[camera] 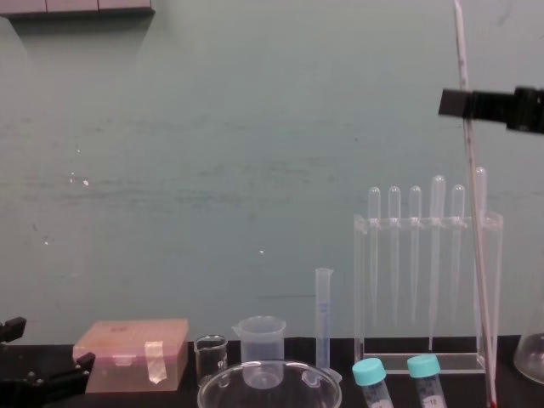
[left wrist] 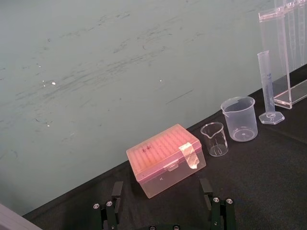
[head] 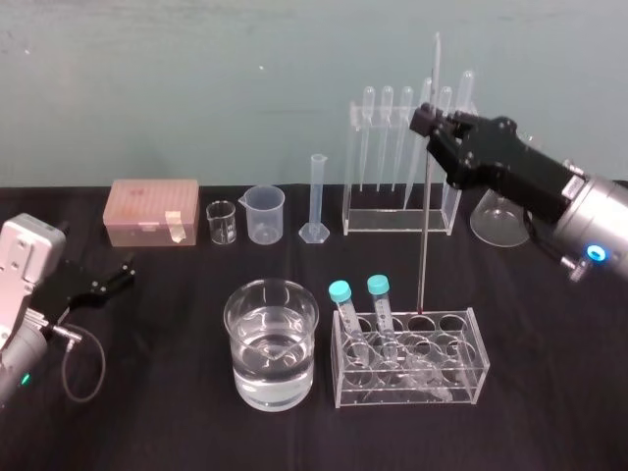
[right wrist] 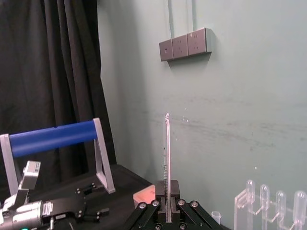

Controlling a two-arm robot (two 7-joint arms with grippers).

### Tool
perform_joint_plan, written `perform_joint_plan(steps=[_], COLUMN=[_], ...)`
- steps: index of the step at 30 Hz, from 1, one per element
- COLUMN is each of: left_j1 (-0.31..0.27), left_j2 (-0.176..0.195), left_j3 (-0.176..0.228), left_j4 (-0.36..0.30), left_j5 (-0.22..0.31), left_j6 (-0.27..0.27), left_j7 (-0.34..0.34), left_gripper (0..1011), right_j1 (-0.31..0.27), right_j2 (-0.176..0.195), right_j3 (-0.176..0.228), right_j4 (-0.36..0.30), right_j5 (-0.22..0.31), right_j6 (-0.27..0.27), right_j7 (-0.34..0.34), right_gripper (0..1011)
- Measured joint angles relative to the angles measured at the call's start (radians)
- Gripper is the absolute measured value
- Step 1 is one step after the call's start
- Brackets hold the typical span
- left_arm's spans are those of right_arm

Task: Hold the thermometer with one hand and immerse one end into the beaker, then reinsert it into the test tube rack.

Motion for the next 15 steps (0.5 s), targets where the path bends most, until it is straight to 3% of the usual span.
perform_joint_plan(steps=[15], left_j1=[0.0], left_j2=[0.0], left_j3=[0.0], left_j4=[0.0], left_j5=[0.0], left_j6=[0.0], left_j7=[0.0], left_gripper=[1008], right_j1=[-0.015], right_j2=[-0.046], right_j3=[-0.009], right_j4=[0.061], right_j5=[-0.055], right_j6=[-0.043], right_j7=[0.038], right_gripper=[56])
